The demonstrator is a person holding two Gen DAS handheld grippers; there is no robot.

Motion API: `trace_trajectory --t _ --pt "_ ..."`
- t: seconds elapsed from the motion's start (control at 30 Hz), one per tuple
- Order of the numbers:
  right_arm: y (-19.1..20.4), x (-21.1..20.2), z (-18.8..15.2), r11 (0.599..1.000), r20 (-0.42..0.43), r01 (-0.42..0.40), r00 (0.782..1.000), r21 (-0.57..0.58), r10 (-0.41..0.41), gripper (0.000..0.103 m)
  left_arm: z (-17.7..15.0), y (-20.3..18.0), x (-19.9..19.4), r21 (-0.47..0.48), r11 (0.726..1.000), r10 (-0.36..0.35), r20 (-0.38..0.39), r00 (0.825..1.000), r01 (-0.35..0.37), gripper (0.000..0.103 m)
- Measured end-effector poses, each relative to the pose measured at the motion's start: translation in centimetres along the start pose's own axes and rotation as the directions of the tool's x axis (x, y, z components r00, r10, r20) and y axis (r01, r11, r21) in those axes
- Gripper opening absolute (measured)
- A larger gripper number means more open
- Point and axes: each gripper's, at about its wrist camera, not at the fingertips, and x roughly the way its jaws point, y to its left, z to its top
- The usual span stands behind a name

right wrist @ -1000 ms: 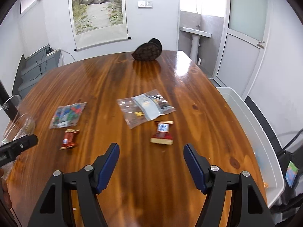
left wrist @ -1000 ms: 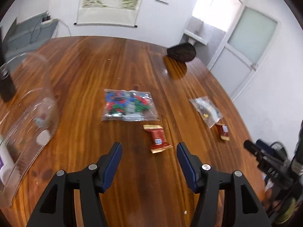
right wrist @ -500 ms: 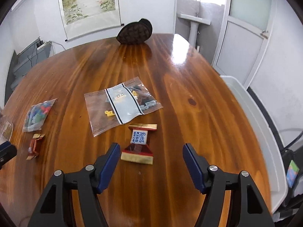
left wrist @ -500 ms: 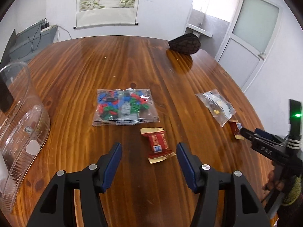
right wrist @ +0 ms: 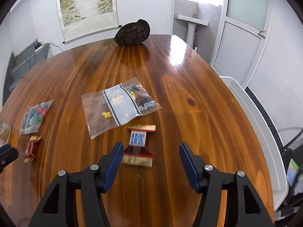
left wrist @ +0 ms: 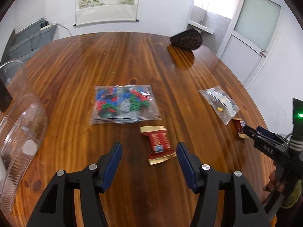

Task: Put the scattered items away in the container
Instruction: 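Grasp the red candy packet with the left gripper while the right gripper grasps the red-and-gold candy, then carry both held candies over the clear basket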

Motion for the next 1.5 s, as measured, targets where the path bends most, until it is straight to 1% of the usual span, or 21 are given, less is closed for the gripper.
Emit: trace_trajectory --t 0.07,0.17,0.27,0.5,0.57,0.63,0.77,0.8,0.97,1.0,1.13,1.17,1.23,1.27,1.3,1.33,1.5 --pt "0.0 -0.5 -0.4 1.000 0.007 0.011 1.000 -0.012 -0.010 0.062 0.2 -0.6 0.6 0.011 1.000 0.005 -0.008 1.000 -0.005 0.060" --pt "0.0 -0.9 -0.6 0.999 0.018 0.037 0.999 -0.024 -0.037 0.061 0.5 -1.7 1.5 0.024 0.998 0.059 -0.011 0.998 -0.058 0.060" --pt "-0.1 -1.1 -0.6 0.999 0.020 0.041 0.999 -0.022 -0.040 0.061 0.5 -1.7 2.5 -0.005 0.997 0.081 -0.038 0.996 -0.081 0.059" --pt "-0.3 -1.1 -0.4 0.999 0.015 0.046 0.999 -0.020 -0.046 0.061 0.3 -1.3 3.2 -0.032 0.996 0.083 -0.045 0.996 -0.084 0.059" --pt "-0.4 -0.8 -0.2 0.999 0.009 0.041 0.999 -0.018 -0.041 0.059 0.2 -1.3 3.4 -0.036 0.996 0.084 -0.046 0.995 -0.086 0.055" --pt "-0.6 -0.4 0.0 0.999 -0.004 0.033 0.999 -0.017 -0.033 0.058 0.0 -1.4 3.7 -0.032 0.995 0.091 -0.048 0.995 -0.092 0.042" --pt "-0.6 0.4 0.6 1.000 -0.032 0.002 0.999 -0.015 -0.002 0.058 -0.2 -1.4 3.8 -0.028 0.997 0.073 -0.044 0.996 -0.075 0.036" --pt "-0.6 0.7 0.6 1.000 -0.039 -0.007 0.999 -0.011 0.006 0.058 -0.2 -1.3 3.8 -0.028 0.997 0.070 -0.041 0.997 -0.072 0.031" --pt "-0.8 2.0 1.1 0.998 -0.076 -0.062 0.995 0.031 0.064 0.058 -0.5 -0.8 3.5 -0.037 0.998 0.047 -0.032 0.998 -0.048 0.028" --pt "-0.7 2.3 1.2 0.997 -0.084 -0.067 0.994 0.032 0.069 0.058 -0.6 -0.6 3.3 -0.040 0.998 0.038 -0.032 0.999 -0.039 0.026" --pt "-0.5 3.4 1.7 0.997 -0.109 -0.065 0.992 0.043 0.070 0.058 -1.0 -0.3 2.9 -0.041 0.999 0.018 -0.031 0.999 -0.019 0.026" --pt "-0.5 3.5 1.8 0.997 -0.110 -0.067 0.991 0.048 0.072 0.057 -1.1 -0.2 2.8 -0.043 0.999 0.012 -0.032 0.999 -0.014 0.026" --pt "-0.5 3.6 1.9 0.996 -0.108 -0.072 0.991 0.050 0.077 0.041 -1.3 0.0 2.6 -0.047 0.999 0.003 -0.031 1.000 -0.004 0.025" --pt "-0.6 3.6 1.9 0.995 -0.107 -0.082 0.991 0.051 0.087 0.039 -1.4 0.0 2.5 -0.045 0.999 0.000 -0.031 1.000 -0.001 0.025" --pt "-0.6 3.5 1.9 0.995 -0.105 -0.091 0.990 0.050 0.096 0.034 -1.4 0.0 2.5 -0.042 0.999 -0.003 -0.031 1.000 0.002 0.025" --pt "-0.6 3.5 1.8 0.995 -0.104 -0.095 0.990 0.042 0.099 0.027 -1.5 0.1 2.4 -0.039 0.999 -0.006 -0.031 0.999 0.005 0.025" --pt "-0.5 2.5 1.0 0.990 -0.094 -0.139 0.986 0.005 0.139 0.025 -2.0 0.5 2.0 -0.050 0.998 -0.032 -0.030 0.999 0.030 0.025"
